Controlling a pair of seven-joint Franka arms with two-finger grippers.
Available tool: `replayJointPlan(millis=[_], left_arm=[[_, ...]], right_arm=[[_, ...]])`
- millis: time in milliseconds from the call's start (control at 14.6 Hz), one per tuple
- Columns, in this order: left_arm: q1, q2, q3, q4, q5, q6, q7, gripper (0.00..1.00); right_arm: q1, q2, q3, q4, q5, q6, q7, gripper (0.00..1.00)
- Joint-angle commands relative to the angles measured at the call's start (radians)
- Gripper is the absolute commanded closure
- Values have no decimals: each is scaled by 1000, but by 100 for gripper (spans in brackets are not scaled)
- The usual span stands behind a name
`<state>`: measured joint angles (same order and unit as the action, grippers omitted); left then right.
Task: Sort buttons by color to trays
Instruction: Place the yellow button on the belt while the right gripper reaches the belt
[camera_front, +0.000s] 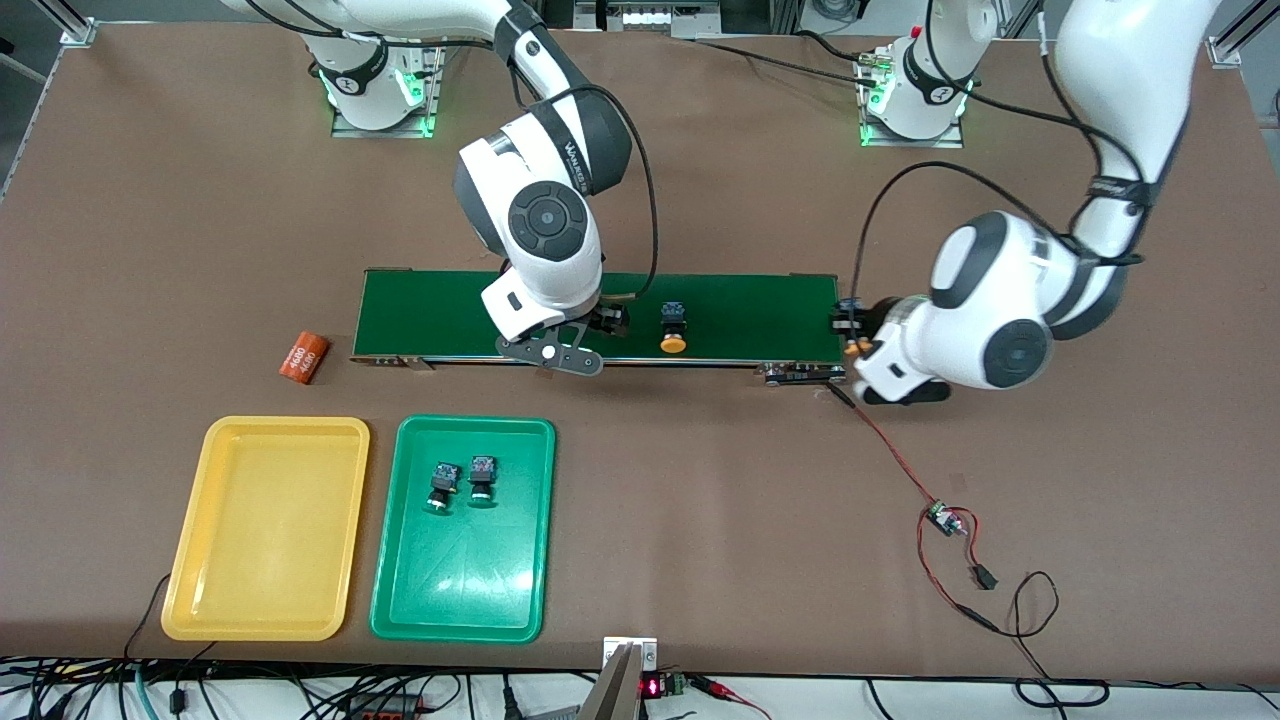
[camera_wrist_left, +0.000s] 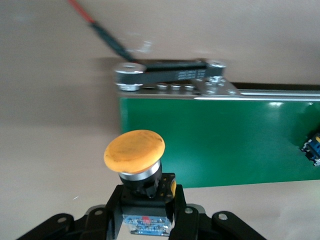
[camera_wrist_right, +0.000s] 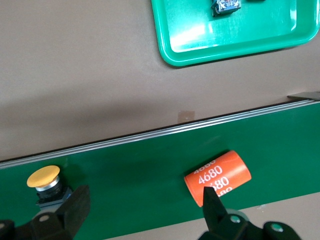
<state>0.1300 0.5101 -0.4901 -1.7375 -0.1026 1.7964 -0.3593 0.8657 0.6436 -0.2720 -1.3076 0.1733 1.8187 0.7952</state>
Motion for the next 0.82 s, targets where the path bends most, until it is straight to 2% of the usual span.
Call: replayJointPlan(millis=[0, 206, 274, 343, 548, 754], left_arm=[[-49, 19, -21, -54, -14, 107, -19, 69], [-56, 19, -25, -129, -12, 202, -21, 67], [-64, 25, -28, -131, -9, 207, -21, 51], [-70, 33, -28, -137, -6, 207, -20, 1], [-66, 15, -30, -133, -5, 196, -15, 0], [-34, -91, -30, -122, -5, 161, -15, 0]], right_arm=[[27, -15, -3, -33, 9, 14, 21, 0], [61, -18, -3, -58, 9, 11, 21, 0], [76, -22, -3, -65, 9, 10, 22, 0], [99, -22, -3, -68, 9, 7, 27, 0], [127, -19, -3, -79, 9, 13, 29, 0], [125, -12, -1, -87, 14, 45, 30, 0]])
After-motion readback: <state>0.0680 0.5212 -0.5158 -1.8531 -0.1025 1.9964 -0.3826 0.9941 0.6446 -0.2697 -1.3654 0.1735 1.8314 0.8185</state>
